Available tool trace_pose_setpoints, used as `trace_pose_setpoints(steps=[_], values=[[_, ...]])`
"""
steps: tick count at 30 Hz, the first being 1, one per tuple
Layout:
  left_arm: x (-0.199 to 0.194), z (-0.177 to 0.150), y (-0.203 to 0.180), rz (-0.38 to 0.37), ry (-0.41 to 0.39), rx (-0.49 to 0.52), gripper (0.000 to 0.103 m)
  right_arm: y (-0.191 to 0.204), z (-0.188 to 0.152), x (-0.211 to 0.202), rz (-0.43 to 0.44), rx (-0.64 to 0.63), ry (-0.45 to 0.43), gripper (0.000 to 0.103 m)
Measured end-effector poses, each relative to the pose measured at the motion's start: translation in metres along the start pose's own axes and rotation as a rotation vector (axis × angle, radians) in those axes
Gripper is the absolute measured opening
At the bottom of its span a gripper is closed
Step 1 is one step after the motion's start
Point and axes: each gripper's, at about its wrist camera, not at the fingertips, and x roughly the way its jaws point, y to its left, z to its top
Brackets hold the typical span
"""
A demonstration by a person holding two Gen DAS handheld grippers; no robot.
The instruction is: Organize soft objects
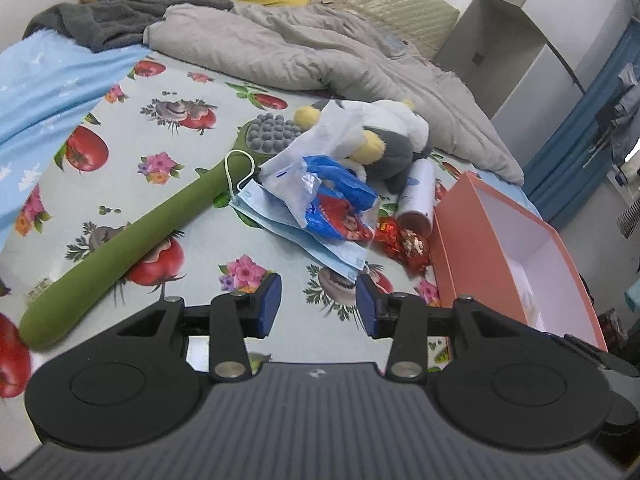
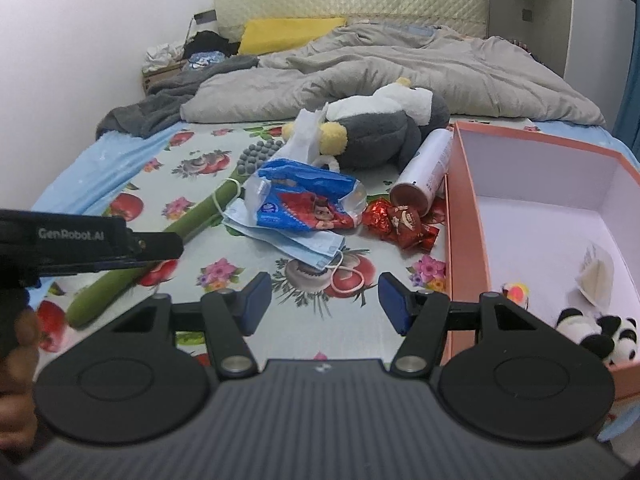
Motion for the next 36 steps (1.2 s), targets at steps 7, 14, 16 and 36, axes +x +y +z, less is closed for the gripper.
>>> trace_pose_setpoints(steps=[7,14,16,36], values=[[0.045,0.016,0.017,-0.036,0.036,-0.071,0.047,-0.010,0.011,0.051,-0.039,0.032,0.023,0.058],[0.090,0.034,0.038,-0.075,0.054,-0.183,0.046,-0.017,0.019,0.099,-0.130,0.009,0.029,0.054],[0.099,0.041,0.039,-0.082,0.054,-0.188,0.045,-0.018,0.023,0.111,-0.166,-0.006,0.029,0.048],[0.155,0.055,0.049,-0.131,0.089,-0.232,0.026,-0.029,0.025,0.179,-0.343,-0.020,0.014,0.046]])
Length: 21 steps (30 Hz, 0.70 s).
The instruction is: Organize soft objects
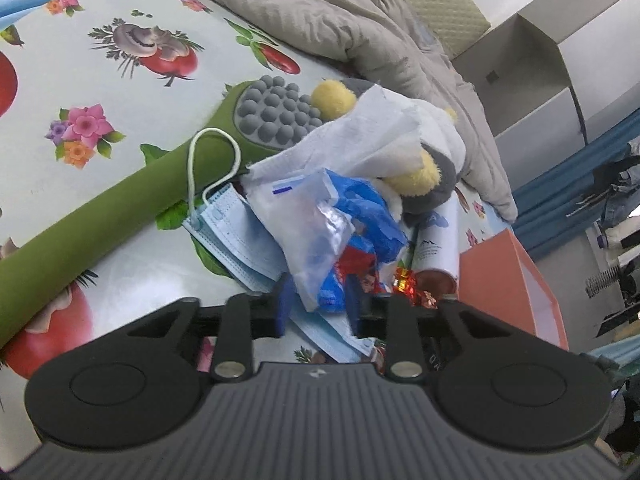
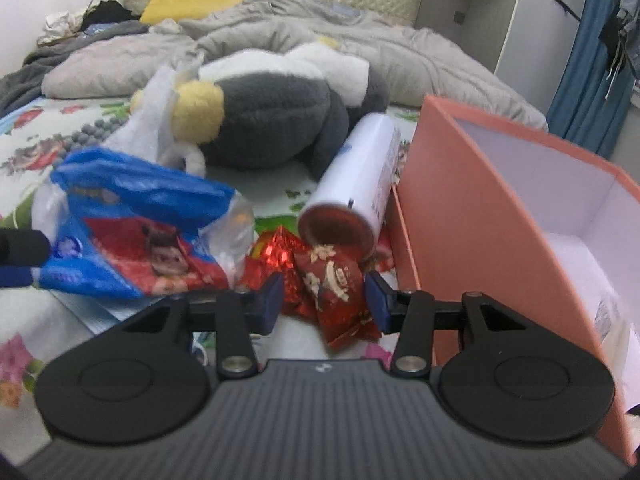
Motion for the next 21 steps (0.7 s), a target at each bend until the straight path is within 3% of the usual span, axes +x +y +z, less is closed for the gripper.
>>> trace_pose_setpoints(steps=[5,6,7,21], values=[[0.002,-0.001,-0.001,0.004,-0.004,0.014,0.018,0.005,-0.003,0.004,-0.025,-0.025,-0.003,0.046],[0.002,-0.001,-0.001,0.005,-0.007,0.016,0.016,0.005,-0.003,0.004,-0.022,-0.028,-0.004,0.044],[0.000,-0.001,-0.002,0.002,-0.012,0.016,0.015,0.006,-0.003,0.003,-0.030,-0.036,-0.005,0.034],[-0.047,-0.003,-0.037,-0.037,-0.135,0.064,0.006,0.000,0.003,-0.025,-0.006,-0.015,-0.036,0.029]])
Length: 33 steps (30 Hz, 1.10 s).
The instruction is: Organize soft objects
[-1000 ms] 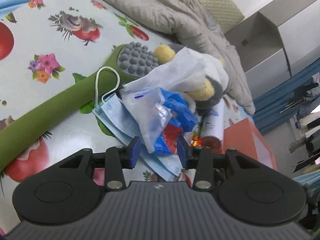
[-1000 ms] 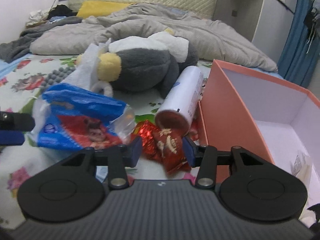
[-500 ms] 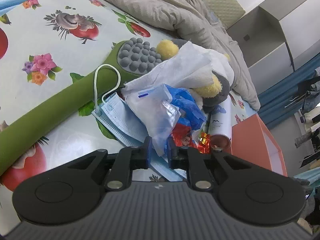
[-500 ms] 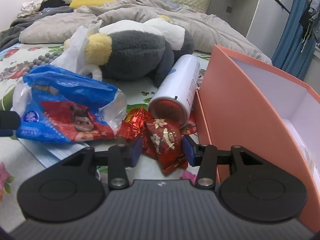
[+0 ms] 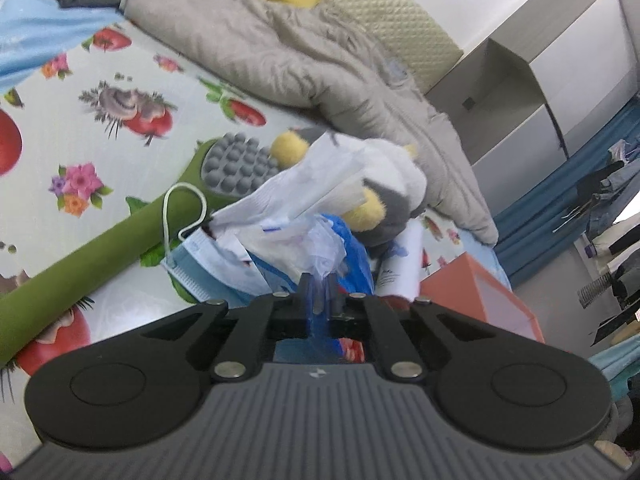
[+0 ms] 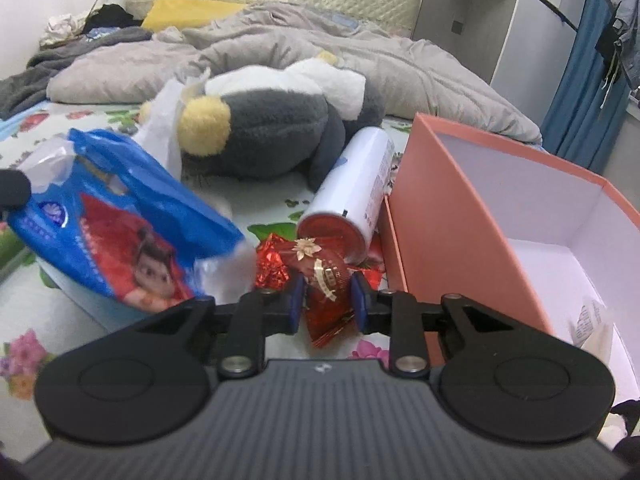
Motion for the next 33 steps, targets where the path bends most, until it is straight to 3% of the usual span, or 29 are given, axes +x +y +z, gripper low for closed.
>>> trace_pose_setpoints(steps=[9,20,26,33], values=[[-0.039,-0.003,-0.009,-0.012,-0.032,0.013,0.005,0.000,0.000,-0.036,0.032,0.003,-0.038,0.029],[-0.087,-0.033,0.013,0.032,-0.016,-0.015,0.005,0.004,-0.009,-0.081,0.101,-0.029,-0.046,0.029],[-0.111,-0.057,0.032,0.053,0.025,-0.021,0.005,0.005,-0.025,-0.105,0.139,-0.064,0.000,0.029],[-0.125,-0.096,0.056,0.152,0.137,0.001,0.005,0.010,-0.055,-0.122,0.164,-0.105,0.094,0.029]])
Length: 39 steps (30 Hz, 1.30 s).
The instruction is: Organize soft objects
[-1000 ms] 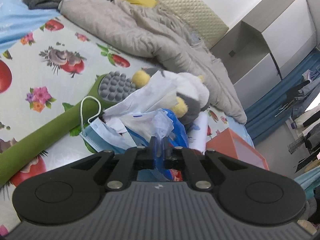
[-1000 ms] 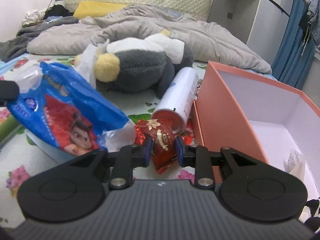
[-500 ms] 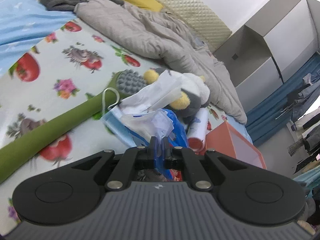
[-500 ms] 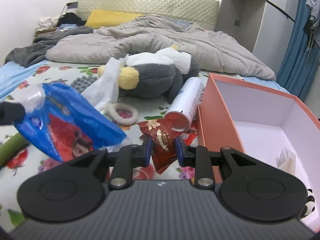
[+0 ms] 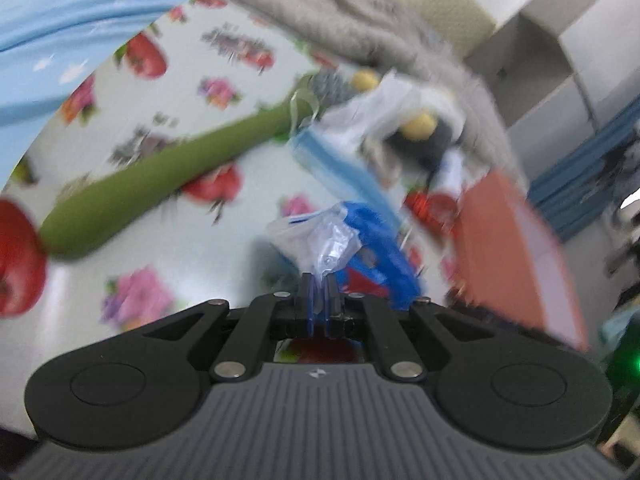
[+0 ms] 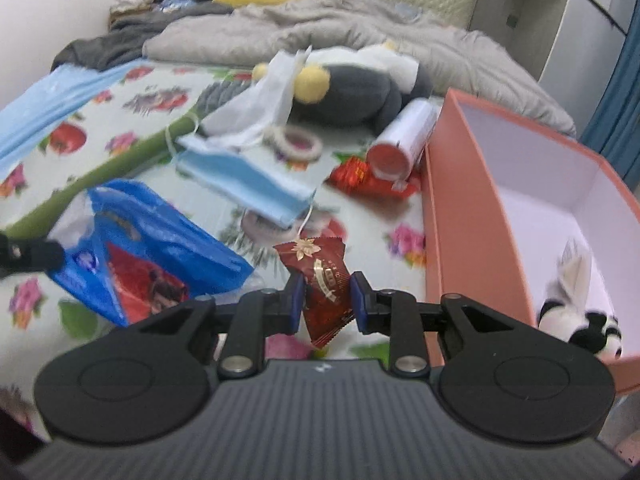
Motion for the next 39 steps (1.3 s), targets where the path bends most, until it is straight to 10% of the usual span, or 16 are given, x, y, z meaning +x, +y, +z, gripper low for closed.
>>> trace_pose_setpoints(steps=[12,17,22,39], values=[[-0.013,-0.030,0.008,0.076,0.065,0.035,0.007,0.007,-0.012,-0.010,0.118,-0.038,0.045,0.030],[-0.020,-0.028,0.003,0.101,0.061,0.048,0.046,-0.003,-0.016,-0.012,0.171,0.020,0.082,0.041],[-0.034,-0.029,0.003,0.100,0.033,0.031,0.046,-0.016,-0.014,-0.016,0.177,0.053,0.045,0.061],[-0.001,-0.034,-0.023,0.062,0.053,0.026,0.046,-0.006,-0.021,0.024,0.298,0.039,0.112,0.060]])
